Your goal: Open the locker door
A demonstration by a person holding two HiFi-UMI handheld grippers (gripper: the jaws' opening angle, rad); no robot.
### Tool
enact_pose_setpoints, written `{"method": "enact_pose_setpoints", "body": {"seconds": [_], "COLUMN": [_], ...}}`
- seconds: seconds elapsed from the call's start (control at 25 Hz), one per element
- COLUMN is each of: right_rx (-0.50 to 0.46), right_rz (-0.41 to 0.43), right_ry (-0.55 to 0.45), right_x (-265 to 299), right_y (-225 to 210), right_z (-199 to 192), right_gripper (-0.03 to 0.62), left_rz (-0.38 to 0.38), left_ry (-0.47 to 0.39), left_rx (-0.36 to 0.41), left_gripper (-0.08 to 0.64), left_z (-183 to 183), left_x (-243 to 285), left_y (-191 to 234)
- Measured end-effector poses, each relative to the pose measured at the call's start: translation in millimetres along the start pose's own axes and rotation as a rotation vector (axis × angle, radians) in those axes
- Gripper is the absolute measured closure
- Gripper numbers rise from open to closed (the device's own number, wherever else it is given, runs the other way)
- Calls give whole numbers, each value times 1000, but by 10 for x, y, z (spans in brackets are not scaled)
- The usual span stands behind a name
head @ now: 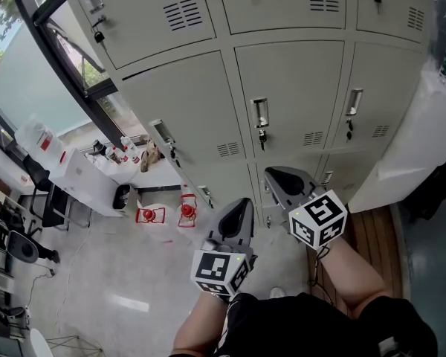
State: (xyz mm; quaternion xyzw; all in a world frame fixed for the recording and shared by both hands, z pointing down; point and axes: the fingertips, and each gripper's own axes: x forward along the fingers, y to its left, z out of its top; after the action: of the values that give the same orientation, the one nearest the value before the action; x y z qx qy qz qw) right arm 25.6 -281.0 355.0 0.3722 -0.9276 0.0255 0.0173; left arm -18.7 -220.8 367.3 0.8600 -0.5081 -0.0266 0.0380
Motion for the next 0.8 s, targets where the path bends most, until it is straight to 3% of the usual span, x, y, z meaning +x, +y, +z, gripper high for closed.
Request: {"method": "enact_pose_setpoints", "body": {"seconds": [0.24,0.68,0.8], "right_rx": [-6,18,30], "right_rz": [-34,-213,-263], "right_ry": [-3,2,11], "right_x": [187,660,775], "right_y": [-38,-363,-490], "right_z": [13,54,16], "right_gripper": [538,538,503], "left_rz": [-40,-179,-211], "left_ry": [2,22,31], "left_rx": [3,-6,-20], "left_gripper": [543,543,543], "left_z": [3,70,22], "left_x": [81,370,460], "left_y": [146,602,716]}}
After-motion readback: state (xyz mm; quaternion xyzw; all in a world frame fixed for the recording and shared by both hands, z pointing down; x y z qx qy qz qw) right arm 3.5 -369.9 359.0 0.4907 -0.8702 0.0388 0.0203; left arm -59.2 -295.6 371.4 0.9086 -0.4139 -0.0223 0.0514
